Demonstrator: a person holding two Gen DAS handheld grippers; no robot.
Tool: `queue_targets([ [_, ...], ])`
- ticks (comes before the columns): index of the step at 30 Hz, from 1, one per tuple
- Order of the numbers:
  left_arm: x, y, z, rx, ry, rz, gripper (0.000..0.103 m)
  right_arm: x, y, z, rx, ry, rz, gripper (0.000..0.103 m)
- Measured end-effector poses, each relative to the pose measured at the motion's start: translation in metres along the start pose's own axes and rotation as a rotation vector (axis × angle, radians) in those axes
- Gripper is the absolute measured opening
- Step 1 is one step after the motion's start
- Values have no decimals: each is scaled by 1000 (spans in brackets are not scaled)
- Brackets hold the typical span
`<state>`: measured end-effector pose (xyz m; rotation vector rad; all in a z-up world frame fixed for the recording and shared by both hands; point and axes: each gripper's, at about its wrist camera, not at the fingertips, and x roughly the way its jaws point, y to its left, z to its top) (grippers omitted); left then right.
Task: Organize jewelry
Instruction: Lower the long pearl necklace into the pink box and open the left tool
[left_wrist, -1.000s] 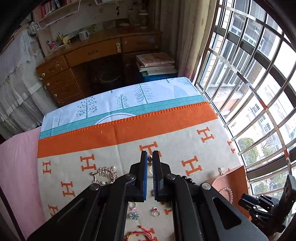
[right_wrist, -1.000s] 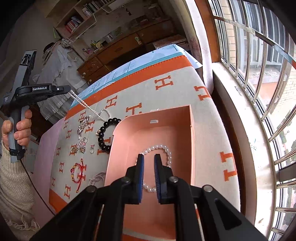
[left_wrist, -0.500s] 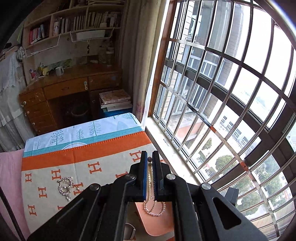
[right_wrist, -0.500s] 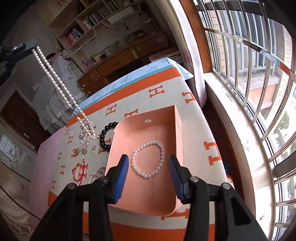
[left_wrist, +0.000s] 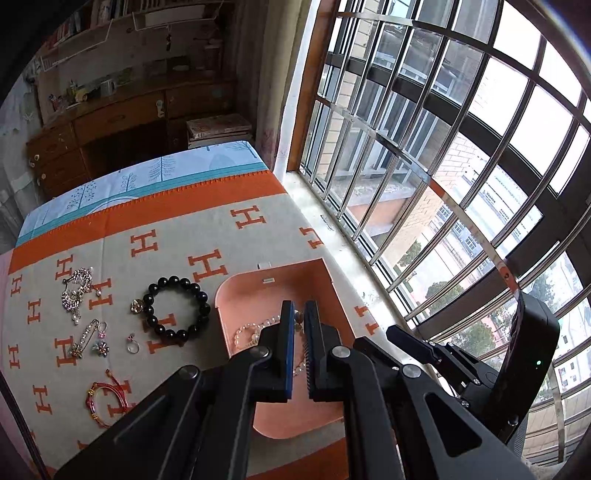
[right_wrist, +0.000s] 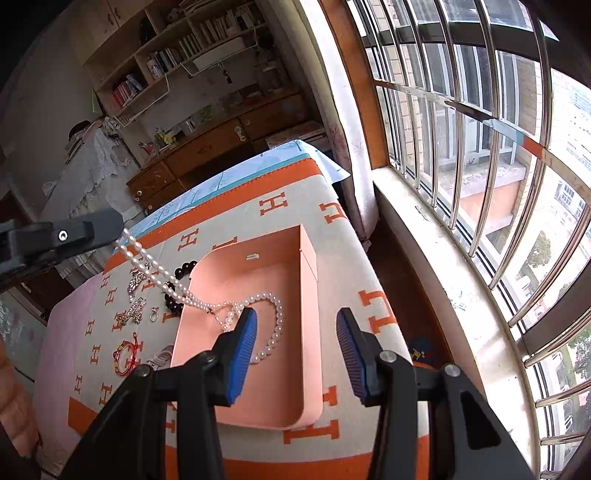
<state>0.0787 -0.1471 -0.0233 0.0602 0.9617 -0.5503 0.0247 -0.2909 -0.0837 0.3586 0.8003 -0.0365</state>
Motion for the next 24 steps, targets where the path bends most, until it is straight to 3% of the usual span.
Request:
queue_targets([
  [3,21,6,-17,-19,51,24,3,1,4,-2,-33,-17,-14,45],
  [7,26,9,-28,-25,41,80,6,-5,11,-5,-75,-72,-38,46],
  [10,17,15,-29,-43,-3,113,34,-12,17,-5,-102,-113,-44,46],
  [12,7,19,-29,-55,-47,142,62,-15,20,-6,-118,-134,-42,46],
  [19,-20,30,-31,-80,-121,203,71,-16,28,-8,-142,-134,-30,45],
  [21,-25,32,-33,-76,-135,222,79,-18,29,-8,-144,-136,-29,45],
  [24,-31,33,-37,-66,-156,255,80,-18,34,-10,-153,-137,-27,45],
])
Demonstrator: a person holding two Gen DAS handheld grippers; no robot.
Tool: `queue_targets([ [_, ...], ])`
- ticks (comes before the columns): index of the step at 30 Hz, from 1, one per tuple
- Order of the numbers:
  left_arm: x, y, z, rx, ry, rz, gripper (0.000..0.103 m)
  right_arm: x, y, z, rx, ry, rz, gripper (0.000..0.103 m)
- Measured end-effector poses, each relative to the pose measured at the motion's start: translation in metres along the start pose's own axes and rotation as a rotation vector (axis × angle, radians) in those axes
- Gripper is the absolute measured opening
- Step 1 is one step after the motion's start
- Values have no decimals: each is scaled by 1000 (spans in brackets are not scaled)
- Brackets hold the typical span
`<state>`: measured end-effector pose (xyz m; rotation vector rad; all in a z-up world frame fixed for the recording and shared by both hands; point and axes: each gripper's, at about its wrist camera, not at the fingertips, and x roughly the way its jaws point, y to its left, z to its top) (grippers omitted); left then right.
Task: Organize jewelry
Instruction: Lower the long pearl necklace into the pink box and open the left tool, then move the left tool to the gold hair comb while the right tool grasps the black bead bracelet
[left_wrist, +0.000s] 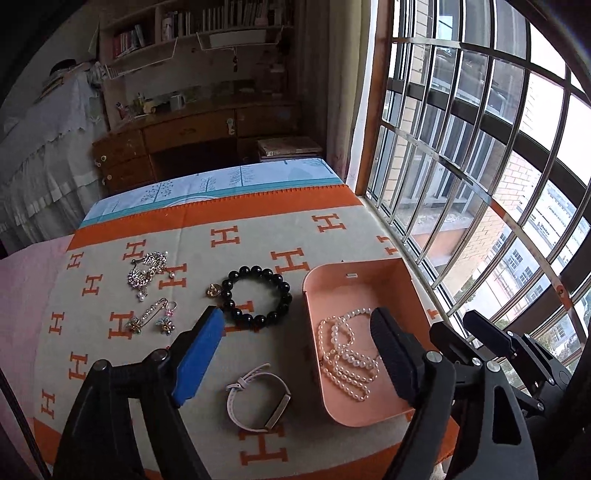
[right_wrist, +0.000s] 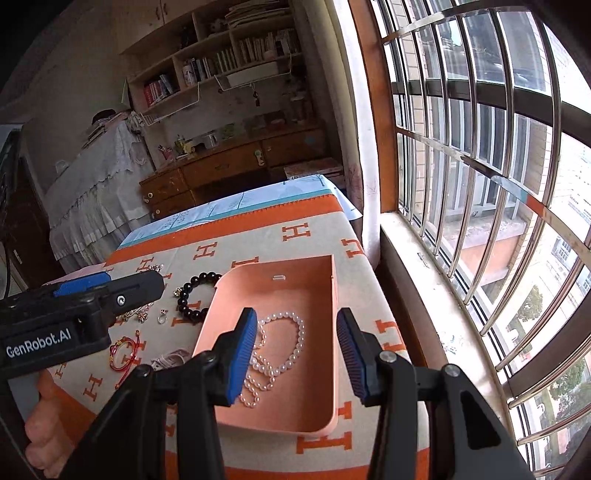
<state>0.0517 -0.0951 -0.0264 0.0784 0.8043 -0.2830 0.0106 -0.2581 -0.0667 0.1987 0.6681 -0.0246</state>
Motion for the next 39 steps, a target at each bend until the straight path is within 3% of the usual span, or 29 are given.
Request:
queue_targets([
  [11,-19,31,-6,-56,-22,20,80,-11,30,0,-69,-15,-6,45],
  [25,-37,99,-10,-155,-53,63,81,-19,87,15,-181,-55,-12,46],
  [33,-30,139,-3,-209,-54,107,81,-3,125,39,-226,-41,58,46],
  [39,-34,180,7,-232,-62,189,81,17,144,62,-214,5,139,46],
])
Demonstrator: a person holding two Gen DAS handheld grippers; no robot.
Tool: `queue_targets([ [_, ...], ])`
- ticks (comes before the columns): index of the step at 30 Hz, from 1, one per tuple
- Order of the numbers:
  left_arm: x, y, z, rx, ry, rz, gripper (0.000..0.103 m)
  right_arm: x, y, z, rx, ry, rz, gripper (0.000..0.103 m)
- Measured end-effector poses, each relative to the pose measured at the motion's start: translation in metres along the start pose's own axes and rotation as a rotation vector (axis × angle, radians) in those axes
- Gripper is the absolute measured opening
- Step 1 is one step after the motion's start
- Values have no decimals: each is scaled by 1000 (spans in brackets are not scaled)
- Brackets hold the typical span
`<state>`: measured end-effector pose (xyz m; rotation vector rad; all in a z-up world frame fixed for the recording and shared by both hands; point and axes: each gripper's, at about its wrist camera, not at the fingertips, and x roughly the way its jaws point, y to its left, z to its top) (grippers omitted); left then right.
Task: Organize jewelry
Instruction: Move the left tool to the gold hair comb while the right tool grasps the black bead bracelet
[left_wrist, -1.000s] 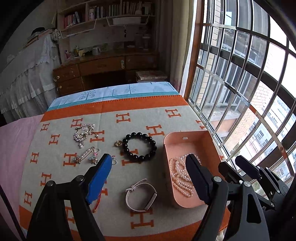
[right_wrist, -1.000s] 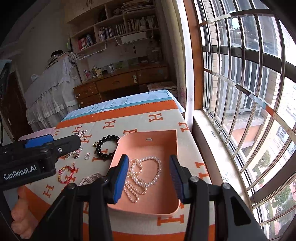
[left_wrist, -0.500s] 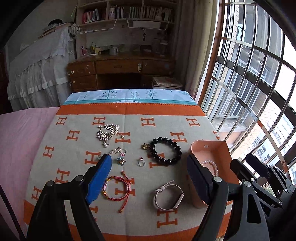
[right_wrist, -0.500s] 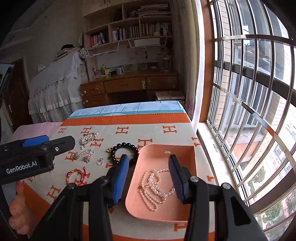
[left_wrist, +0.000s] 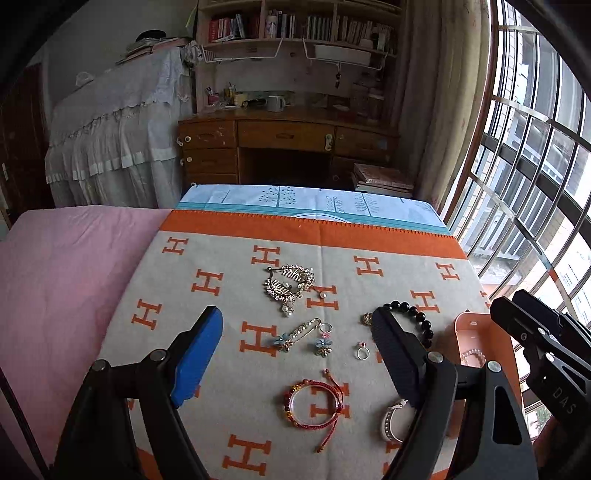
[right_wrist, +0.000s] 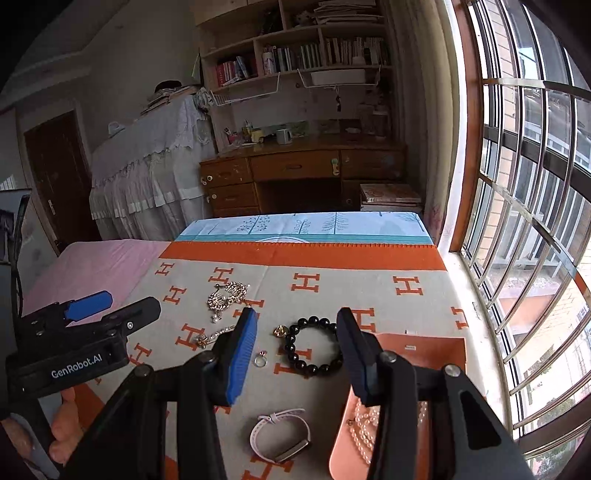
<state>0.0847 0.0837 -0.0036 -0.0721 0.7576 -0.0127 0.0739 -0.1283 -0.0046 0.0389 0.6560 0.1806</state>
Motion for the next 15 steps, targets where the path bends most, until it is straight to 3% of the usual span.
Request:
queue_targets([
  [7,9,67,28,-83,0,128,82,34,18,29,-31,93,46,45],
  [15,34,117,38,-188,61,163,82,74,28,47,-25,188,106,45],
])
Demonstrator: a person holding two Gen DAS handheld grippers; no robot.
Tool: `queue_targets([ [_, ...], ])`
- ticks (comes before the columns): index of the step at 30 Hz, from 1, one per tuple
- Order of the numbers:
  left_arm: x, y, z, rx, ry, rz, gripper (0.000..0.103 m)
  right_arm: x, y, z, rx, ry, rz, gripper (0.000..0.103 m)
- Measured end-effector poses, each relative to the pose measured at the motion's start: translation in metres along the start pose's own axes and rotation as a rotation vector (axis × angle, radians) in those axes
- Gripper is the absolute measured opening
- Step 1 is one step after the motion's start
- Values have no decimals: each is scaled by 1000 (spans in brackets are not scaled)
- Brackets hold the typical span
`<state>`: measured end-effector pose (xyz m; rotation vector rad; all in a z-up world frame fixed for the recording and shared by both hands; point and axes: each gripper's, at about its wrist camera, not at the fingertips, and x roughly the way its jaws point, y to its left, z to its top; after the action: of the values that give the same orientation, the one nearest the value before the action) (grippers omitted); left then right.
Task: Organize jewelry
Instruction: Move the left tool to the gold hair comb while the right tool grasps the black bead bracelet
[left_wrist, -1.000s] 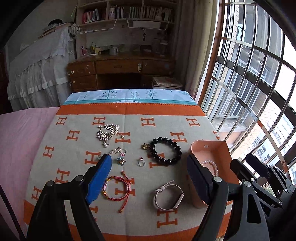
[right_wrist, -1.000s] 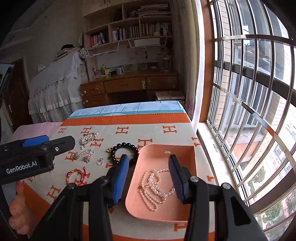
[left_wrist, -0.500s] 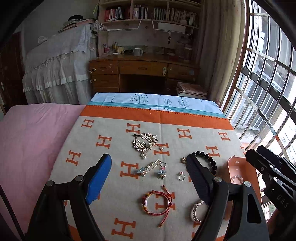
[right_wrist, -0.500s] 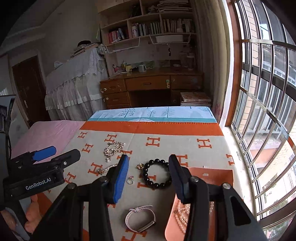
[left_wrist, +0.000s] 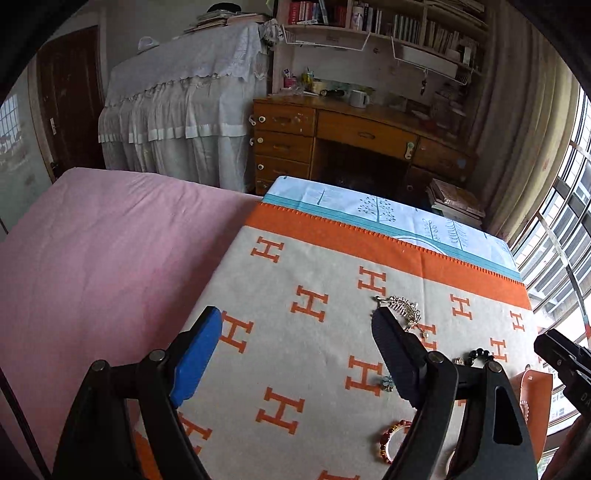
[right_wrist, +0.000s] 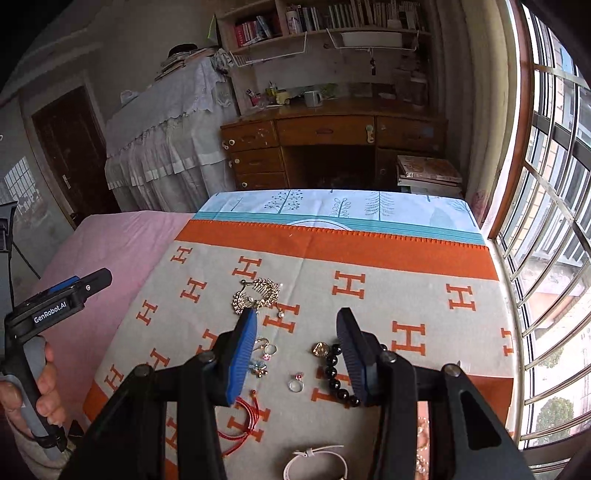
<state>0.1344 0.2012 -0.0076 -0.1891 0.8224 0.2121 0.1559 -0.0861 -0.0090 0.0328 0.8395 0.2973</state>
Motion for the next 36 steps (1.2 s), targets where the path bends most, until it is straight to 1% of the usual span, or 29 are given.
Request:
queue_targets([
  [2,11,1,1,-6,28,-10,82,17,-1,8,19,51,35,45],
  [3,16,0,1,-8,42,-17,82,17,-1,8,19,51,35,45],
  [5,29,-5,1,-7,73,-28,82,38,-5,15,49,104,48,46],
  [6,36,-10,1,0,87,-32,82,38,-5,15,49,104,48,45],
  [7,44,-16,0,13,100,-36,82,45,-9,17,65,123,51,45],
  [9,55,-32,-1,63,122,-54,82,60,-17,17,107,170,63,45],
  [13,84,-75,-5,228,170,-100,82,85,-36,14,185,263,80,46],
  [16,104,-105,-10,338,202,-141,82,99,-50,10,191,330,58,46],
  [19,124,-129,-15,410,251,-187,81,108,-67,8,195,378,19,46],
  [20,131,-135,-16,423,269,-192,78,113,-78,5,201,411,7,46],
  [21,138,-140,-16,433,290,-194,75,113,-78,5,201,411,7,46],
  [22,146,-144,-16,439,312,-198,72,116,-84,5,199,433,1,46],
  [24,158,-148,-14,437,356,-214,62,123,-92,2,195,467,-15,45],
  [25,164,-150,-12,434,378,-225,62,127,-95,1,188,485,-14,46],
  [26,168,-151,-10,432,396,-230,61,137,-100,-1,176,530,-8,45],
  [27,172,-153,-8,432,412,-231,60,137,-100,-1,176,530,-8,45],
  [29,179,-156,-5,444,438,-226,56,147,-104,-4,168,571,-27,45],
  [31,182,-158,-4,461,455,-214,55,154,-104,-6,143,601,-21,45],
  [32,184,-159,-4,472,460,-208,54,157,-104,-7,128,614,-19,45],
  [33,185,-160,-4,485,464,-201,51,156,-102,-6,107,602,-18,45],
  [34,187,-160,-3,498,470,-193,47,157,-101,-6,89,605,-18,45],
  [35,189,-161,-3,505,480,-196,41,157,-98,-7,64,600,-17,45],
  [36,189,-162,-4,508,487,-200,38,157,-98,-7,64,600,-17,45],
])
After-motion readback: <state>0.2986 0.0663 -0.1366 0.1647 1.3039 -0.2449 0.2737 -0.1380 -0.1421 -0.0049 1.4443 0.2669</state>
